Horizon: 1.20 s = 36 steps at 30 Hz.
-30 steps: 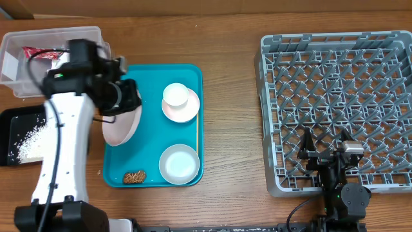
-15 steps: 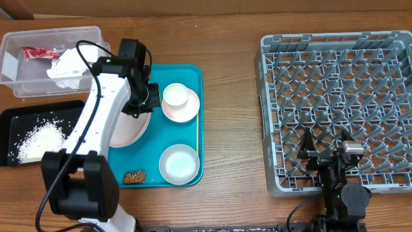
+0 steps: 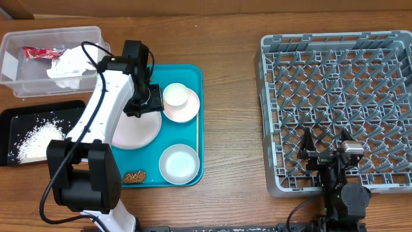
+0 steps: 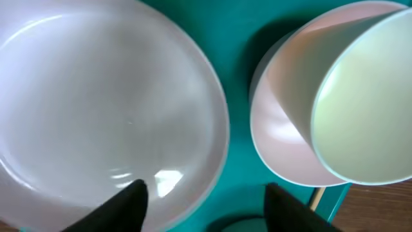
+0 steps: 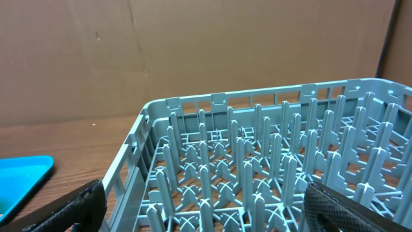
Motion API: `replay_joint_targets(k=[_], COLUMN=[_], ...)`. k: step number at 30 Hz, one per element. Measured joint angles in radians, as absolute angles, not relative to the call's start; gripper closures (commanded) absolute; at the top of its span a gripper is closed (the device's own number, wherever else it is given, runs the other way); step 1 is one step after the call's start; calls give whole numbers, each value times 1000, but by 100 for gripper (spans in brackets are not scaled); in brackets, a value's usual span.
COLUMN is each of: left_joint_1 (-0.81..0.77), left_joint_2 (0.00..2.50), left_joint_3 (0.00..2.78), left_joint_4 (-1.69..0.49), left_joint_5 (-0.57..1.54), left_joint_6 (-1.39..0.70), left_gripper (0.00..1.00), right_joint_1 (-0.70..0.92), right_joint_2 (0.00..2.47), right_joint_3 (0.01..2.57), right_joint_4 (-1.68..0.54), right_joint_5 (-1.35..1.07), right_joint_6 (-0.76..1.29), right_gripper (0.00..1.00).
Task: Sort waste into correct bins and load items into the dishwasher
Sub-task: 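Bring the emptied plate back and lower it onto the teal tray, then move the left gripper down to the brown cookie and grasp it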
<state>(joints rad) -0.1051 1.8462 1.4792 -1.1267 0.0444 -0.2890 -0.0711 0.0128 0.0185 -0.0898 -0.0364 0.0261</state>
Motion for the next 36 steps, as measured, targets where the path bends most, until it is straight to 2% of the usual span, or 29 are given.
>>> replay_joint_targets(k=[12, 18, 20, 21, 28, 36], left_joint_1=[-105, -104, -104, -104, -103, -103], left_joint_2=[1837, 1663, 1582, 1538, 1296, 1269], left_joint_3=[1671, 1676, 1668, 1657, 1385, 1064], left_joint_4=[-1367, -1436, -1439, -1441, -1397, -1231], left_joint_5=[45, 39, 32, 28, -23, -48], left_joint_6=[-313, -399, -428, -442, -599, -752], left_gripper=[34, 28, 17, 2, 0, 0], right_joint_1=[-72, -72, -72, -72, -72, -72], right_joint_2=[13, 13, 13, 13, 13, 13], right_joint_3=[19, 19, 19, 19, 19, 19], right_joint_4=[-90, -90, -89, -90, -90, -90], right_joint_5=[-36, -36, -36, -36, -36, -36], right_joint_6=[27, 27, 26, 26, 26, 27], right_gripper=[0, 0, 0, 0, 0, 0])
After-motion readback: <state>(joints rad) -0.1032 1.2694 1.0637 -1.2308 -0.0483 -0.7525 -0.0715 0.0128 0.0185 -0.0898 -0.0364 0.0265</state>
